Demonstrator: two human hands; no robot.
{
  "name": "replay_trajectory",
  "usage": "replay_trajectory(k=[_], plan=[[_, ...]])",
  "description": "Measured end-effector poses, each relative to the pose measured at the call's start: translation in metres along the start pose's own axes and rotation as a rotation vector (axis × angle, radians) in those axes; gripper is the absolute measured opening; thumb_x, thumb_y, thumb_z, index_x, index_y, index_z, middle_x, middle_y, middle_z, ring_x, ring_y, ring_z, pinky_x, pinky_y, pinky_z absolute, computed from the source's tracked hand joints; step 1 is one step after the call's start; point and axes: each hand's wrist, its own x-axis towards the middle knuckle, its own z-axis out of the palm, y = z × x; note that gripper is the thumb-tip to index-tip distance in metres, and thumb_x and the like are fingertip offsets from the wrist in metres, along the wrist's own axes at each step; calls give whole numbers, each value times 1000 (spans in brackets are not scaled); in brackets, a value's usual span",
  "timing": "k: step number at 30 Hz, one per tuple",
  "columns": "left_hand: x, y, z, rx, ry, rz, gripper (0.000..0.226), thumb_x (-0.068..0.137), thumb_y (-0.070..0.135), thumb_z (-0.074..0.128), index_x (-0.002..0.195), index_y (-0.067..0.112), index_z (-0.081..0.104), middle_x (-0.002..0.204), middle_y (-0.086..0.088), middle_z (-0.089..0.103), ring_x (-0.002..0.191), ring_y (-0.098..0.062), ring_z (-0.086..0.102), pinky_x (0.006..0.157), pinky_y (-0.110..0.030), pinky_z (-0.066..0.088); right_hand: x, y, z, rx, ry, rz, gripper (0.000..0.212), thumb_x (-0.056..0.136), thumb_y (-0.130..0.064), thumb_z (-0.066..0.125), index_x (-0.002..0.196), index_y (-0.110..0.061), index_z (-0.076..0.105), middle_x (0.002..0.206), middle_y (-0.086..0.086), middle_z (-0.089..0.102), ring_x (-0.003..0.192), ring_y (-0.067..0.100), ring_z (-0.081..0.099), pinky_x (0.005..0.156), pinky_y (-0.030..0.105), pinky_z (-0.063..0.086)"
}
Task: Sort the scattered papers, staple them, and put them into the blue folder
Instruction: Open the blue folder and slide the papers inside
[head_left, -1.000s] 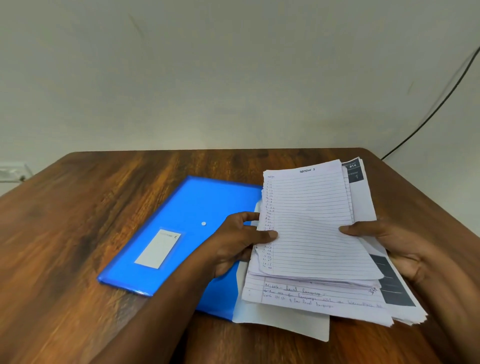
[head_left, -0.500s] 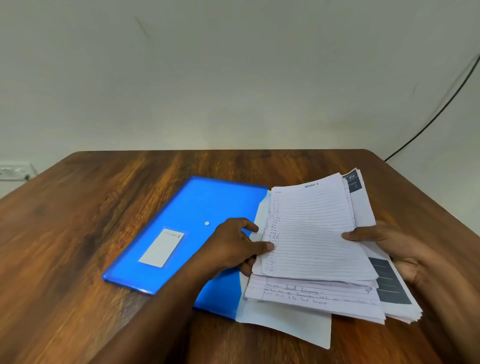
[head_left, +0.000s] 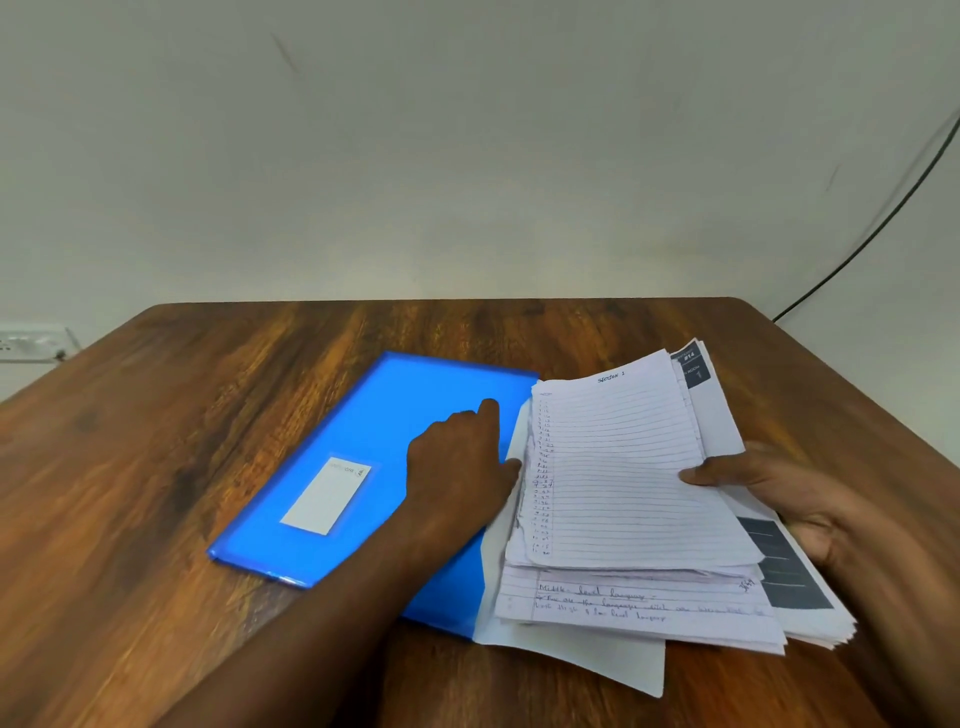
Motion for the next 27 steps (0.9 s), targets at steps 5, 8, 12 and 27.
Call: replay_trajectory(k=[5, 8, 12, 27], plan=[[0, 6, 1, 21, -12, -83, 36, 84, 46, 66, 100, 23, 44, 98, 0, 63, 92, -27, 62, 66, -34, 37, 2, 4, -4, -19, -17, -30, 95, 52, 4, 91, 141, -7, 57, 133, 31, 64, 122, 54, 61, 89, 70, 55], [0, 14, -1, 38, -34, -98, 27, 82, 32, 65, 91, 23, 40, 93, 0, 63, 84, -26, 59, 64, -33, 34, 2, 4, -4, -18, -5, -36, 105, 41, 3, 99, 139, -6, 59, 132, 30, 65, 122, 54, 62, 85, 68, 57], [-1, 14, -3, 49, -38, -68, 26, 84, 28, 64, 77, 22, 40, 91, -2, 64, 87, -28, 63, 65, -32, 34, -1, 4, -3, -5, -11, -21, 116, 29, 1, 103, 136, -7, 60, 131, 30, 66, 119, 53, 63, 78, 64, 60], [3, -11, -13, -134, 68, -33, 11, 81, 17, 69, 91, 17, 72, 86, 0, 72, 86, -28, 63, 74, -44, 56, -9, -1, 8, -65, 47, -11, 55, 82, 5, 73, 135, -7, 60, 126, 27, 69, 111, 50, 68, 73, 60, 63]])
